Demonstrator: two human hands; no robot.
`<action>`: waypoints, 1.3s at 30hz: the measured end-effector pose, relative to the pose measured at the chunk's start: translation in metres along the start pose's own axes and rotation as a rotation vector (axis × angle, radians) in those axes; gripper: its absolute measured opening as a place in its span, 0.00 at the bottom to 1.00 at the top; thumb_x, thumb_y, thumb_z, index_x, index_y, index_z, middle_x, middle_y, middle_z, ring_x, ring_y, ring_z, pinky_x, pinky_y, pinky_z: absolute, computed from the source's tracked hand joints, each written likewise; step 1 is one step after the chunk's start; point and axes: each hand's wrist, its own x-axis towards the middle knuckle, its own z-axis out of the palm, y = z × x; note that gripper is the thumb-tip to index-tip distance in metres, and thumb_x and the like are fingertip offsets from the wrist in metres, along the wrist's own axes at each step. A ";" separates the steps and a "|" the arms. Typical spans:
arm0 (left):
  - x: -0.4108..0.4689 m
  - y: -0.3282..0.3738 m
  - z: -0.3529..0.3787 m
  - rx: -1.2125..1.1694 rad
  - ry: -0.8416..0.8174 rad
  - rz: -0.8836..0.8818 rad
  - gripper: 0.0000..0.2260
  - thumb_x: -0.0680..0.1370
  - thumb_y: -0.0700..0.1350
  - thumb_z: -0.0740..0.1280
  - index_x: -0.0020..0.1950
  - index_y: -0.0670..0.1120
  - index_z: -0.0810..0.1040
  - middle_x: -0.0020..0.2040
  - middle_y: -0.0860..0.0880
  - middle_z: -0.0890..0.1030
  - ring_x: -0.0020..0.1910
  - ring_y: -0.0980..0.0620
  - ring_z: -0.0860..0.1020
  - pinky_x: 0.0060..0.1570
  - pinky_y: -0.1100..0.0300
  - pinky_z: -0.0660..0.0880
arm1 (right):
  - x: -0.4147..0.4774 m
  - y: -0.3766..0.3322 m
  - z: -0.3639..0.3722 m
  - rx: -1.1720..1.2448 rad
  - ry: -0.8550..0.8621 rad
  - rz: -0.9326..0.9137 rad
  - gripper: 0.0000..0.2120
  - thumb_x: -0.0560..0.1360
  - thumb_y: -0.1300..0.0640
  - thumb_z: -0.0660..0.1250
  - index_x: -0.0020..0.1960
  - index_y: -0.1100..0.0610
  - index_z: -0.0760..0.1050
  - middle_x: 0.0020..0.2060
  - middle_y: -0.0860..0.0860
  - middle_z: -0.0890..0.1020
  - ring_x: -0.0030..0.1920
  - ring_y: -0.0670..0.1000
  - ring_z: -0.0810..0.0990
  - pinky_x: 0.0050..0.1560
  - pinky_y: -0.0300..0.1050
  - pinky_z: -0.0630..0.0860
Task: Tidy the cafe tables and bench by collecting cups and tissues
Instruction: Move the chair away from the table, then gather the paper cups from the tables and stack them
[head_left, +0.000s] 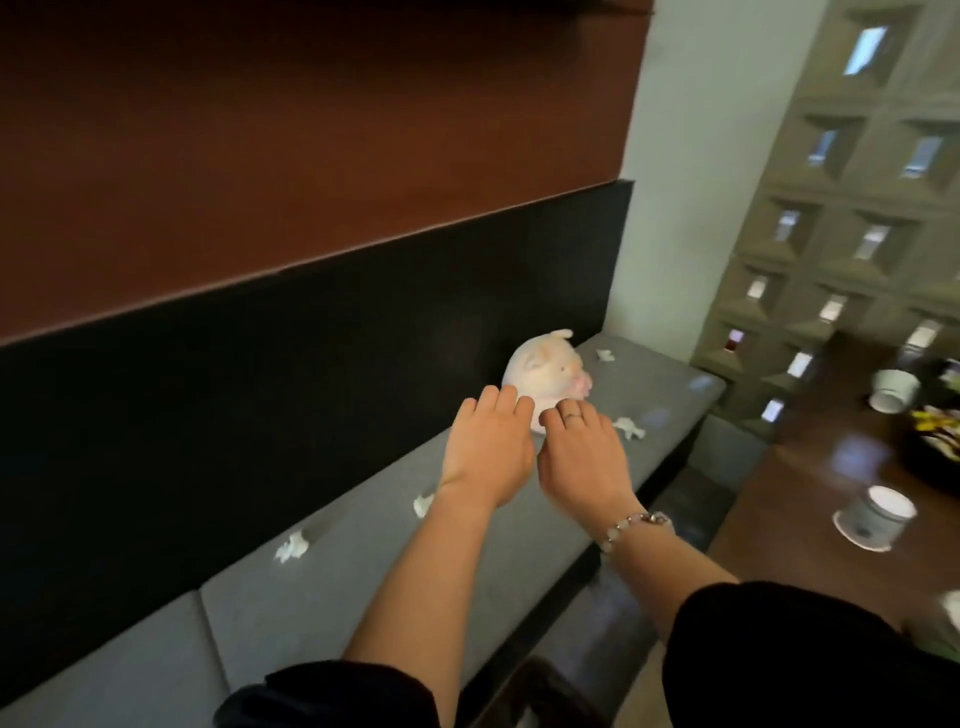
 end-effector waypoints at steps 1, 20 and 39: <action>0.003 0.010 0.003 -0.011 0.007 0.020 0.12 0.81 0.45 0.54 0.62 0.46 0.69 0.58 0.47 0.73 0.56 0.49 0.71 0.54 0.56 0.68 | -0.005 0.010 -0.005 -0.031 -0.003 0.010 0.12 0.71 0.62 0.64 0.54 0.61 0.77 0.51 0.58 0.80 0.53 0.58 0.77 0.53 0.50 0.73; 0.032 0.246 0.024 -0.211 0.114 0.672 0.14 0.69 0.52 0.54 0.32 0.48 0.76 0.31 0.50 0.77 0.28 0.50 0.77 0.27 0.62 0.70 | -0.161 0.190 -0.089 -0.424 0.022 0.602 0.10 0.64 0.54 0.56 0.36 0.56 0.75 0.35 0.55 0.79 0.35 0.56 0.78 0.32 0.43 0.72; -0.114 0.542 -0.079 -0.364 0.085 0.984 0.12 0.81 0.49 0.54 0.58 0.44 0.72 0.55 0.45 0.76 0.55 0.43 0.75 0.48 0.51 0.68 | -0.428 0.334 -0.206 -0.512 0.003 0.933 0.12 0.75 0.56 0.61 0.55 0.59 0.74 0.53 0.58 0.78 0.53 0.58 0.76 0.50 0.52 0.71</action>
